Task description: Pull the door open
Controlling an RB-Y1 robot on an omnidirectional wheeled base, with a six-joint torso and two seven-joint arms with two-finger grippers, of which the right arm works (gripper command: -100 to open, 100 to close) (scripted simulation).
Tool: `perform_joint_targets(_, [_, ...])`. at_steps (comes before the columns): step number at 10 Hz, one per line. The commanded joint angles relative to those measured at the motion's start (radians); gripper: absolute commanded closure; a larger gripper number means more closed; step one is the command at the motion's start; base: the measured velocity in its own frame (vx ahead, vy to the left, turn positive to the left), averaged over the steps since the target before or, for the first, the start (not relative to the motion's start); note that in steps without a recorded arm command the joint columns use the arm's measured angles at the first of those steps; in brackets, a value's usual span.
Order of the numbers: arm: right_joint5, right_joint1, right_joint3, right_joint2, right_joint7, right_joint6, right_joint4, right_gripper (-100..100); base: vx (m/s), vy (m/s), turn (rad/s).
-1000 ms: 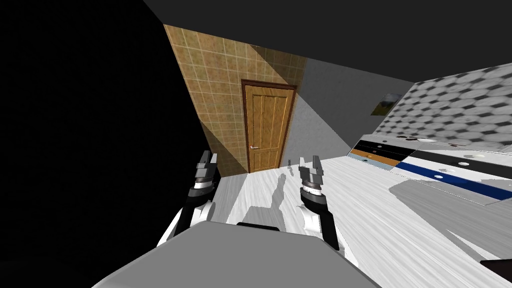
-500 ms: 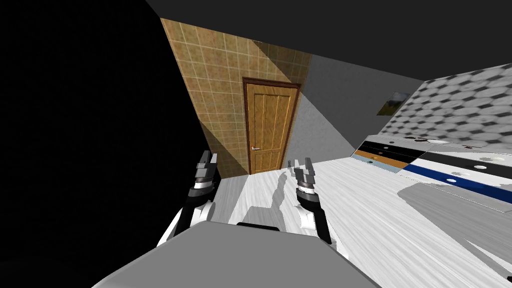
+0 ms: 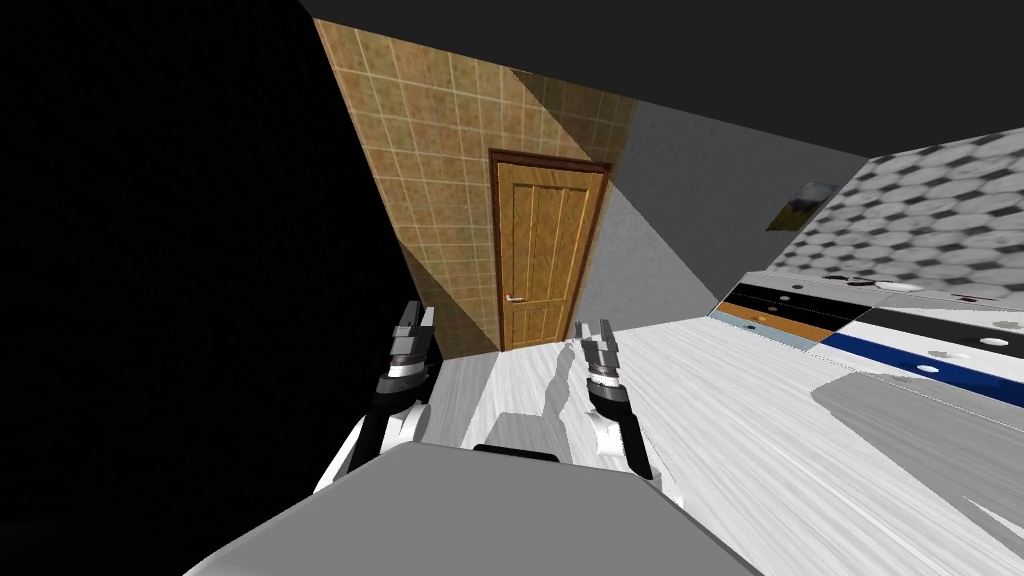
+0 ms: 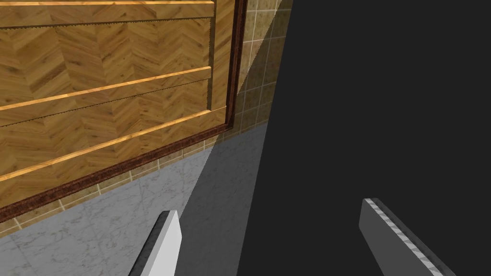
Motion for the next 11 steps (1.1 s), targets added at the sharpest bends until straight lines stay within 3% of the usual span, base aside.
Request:
perform_joint_targets(1, [-0.003,-0.016,0.008,-0.009,-0.010,-0.008,0.042,-100,0.076,0.040,0.022])
perform_joint_targets(10, [-0.018,-0.104,0.060,-0.063,-0.073,-0.060,0.307,-100,0.103,0.064,0.021])
perform_joint_targets(11, [-0.018,-0.104,0.060,-0.063,-0.073,-0.060,0.307,-100,0.073,0.038,0.004])
